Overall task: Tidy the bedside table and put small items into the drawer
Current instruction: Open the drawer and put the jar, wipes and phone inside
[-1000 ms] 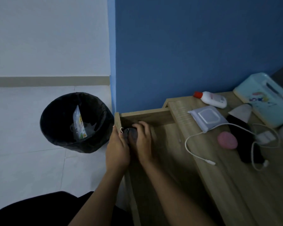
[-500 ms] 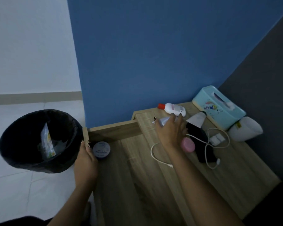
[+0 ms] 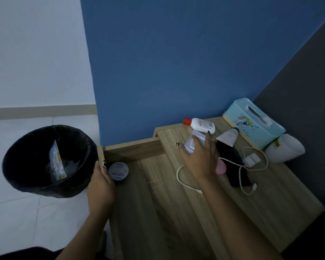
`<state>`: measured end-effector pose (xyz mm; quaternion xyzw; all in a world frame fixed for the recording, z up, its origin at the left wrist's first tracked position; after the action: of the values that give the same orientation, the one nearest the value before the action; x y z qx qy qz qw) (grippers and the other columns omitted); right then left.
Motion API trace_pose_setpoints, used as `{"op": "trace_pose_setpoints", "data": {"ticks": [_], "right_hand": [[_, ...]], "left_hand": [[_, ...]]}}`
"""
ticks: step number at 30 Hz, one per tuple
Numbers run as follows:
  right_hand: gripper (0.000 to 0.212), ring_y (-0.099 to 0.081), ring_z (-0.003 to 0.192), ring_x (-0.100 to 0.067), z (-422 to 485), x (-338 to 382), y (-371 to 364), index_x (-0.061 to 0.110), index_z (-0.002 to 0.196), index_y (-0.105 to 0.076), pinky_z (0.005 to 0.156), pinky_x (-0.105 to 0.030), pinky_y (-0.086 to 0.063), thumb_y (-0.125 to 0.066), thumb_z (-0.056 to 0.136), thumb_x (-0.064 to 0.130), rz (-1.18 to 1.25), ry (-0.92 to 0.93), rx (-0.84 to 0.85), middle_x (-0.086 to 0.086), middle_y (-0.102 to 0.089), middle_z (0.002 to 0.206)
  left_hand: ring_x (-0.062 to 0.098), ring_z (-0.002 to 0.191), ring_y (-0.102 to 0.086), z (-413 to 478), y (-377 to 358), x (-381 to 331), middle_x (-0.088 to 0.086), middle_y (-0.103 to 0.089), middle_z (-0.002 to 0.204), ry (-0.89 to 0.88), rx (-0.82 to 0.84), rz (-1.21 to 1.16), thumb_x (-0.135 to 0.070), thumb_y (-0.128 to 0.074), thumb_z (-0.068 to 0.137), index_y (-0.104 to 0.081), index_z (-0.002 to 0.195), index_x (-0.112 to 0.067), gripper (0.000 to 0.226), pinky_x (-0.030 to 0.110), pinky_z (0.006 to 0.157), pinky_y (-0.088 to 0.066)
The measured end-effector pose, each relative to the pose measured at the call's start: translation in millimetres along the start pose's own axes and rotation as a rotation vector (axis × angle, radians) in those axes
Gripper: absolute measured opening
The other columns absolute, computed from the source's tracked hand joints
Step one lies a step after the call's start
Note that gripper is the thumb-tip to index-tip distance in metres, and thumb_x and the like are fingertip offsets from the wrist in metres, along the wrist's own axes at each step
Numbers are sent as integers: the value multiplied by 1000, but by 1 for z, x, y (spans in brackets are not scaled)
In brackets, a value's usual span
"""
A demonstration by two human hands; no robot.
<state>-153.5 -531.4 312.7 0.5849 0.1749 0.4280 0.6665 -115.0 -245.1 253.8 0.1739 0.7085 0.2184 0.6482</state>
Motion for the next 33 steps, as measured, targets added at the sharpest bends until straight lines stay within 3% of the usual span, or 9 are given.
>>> {"op": "trace_pose_setpoints", "data": {"ticks": [4, 10, 15, 19, 22, 29, 33], "right_hand": [[66, -29, 137, -42, -5, -2, -4, 21, 136, -47, 106, -54, -34, -62, 79, 51, 16, -51, 10, -24, -31, 149], [63, -45, 123, -44, 4, 10, 6, 16, 127, -57, 91, -53, -47, -45, 70, 40, 117, 27, -64, -21, -36, 146], [56, -41, 134, -35, -11, 56, 17, 14, 124, -64, 101, -45, -44, -43, 77, 36, 281, 216, -154, -13, -36, 151], [51, -40, 136, -27, -41, 93, 2, 15, 125, -63, 104, -42, -43, -52, 77, 30, 469, 388, -29, -9, -38, 151], [51, -42, 133, -25, -71, 102, -23, 15, 128, -61, 104, -39, -42, -56, 78, 29, 447, 480, 119, -4, -37, 152], [61, -33, 140, -22, -117, 76, -76, 18, 140, -47, 110, -46, -35, -55, 80, 32, 234, 437, 333, -2, -32, 155], [67, -25, 143, -23, -123, 65, -100, 13, 145, -37, 117, -43, -24, -60, 83, 24, 218, 410, 461, -5, -29, 156]], "left_hand": [[38, 110, -58, 0, -1, 0, 17, -59, 125, 15, 9, 9, -36, -22, 101, -37, 139, -19, 44, 46, 88, -49], [36, 111, -58, 1, -1, 0, 16, -59, 126, 35, 17, 1, -37, -22, 101, -36, 140, -20, 45, 47, 90, -49], [36, 111, -58, -1, 0, -3, 15, -59, 126, 44, 16, -8, -34, -24, 102, -37, 138, -20, 41, 45, 89, -48], [37, 112, -57, 0, 1, -2, 15, -58, 128, 38, 19, 11, -33, -24, 101, -37, 139, -19, 42, 44, 89, -48], [35, 108, -59, 0, 2, -3, 13, -60, 123, 5, 18, 7, -35, -24, 101, -40, 134, -21, 39, 41, 84, -48], [32, 112, -59, 0, 1, -2, 11, -59, 128, 4, 3, 20, -38, -22, 101, -37, 139, -22, 43, 43, 90, -50], [34, 116, -56, 1, 0, -1, 13, -56, 133, -2, -4, 24, -34, -23, 101, -35, 142, -19, 45, 43, 92, -48]]}}
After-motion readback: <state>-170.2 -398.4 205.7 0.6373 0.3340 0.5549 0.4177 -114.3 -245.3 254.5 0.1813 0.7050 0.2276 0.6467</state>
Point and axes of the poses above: each hand's wrist, its own z-axis towards the middle knuckle, its own y-axis out of the back of the hand, x = y × z, the point moved 2 cm from there along z, towards the middle knuckle
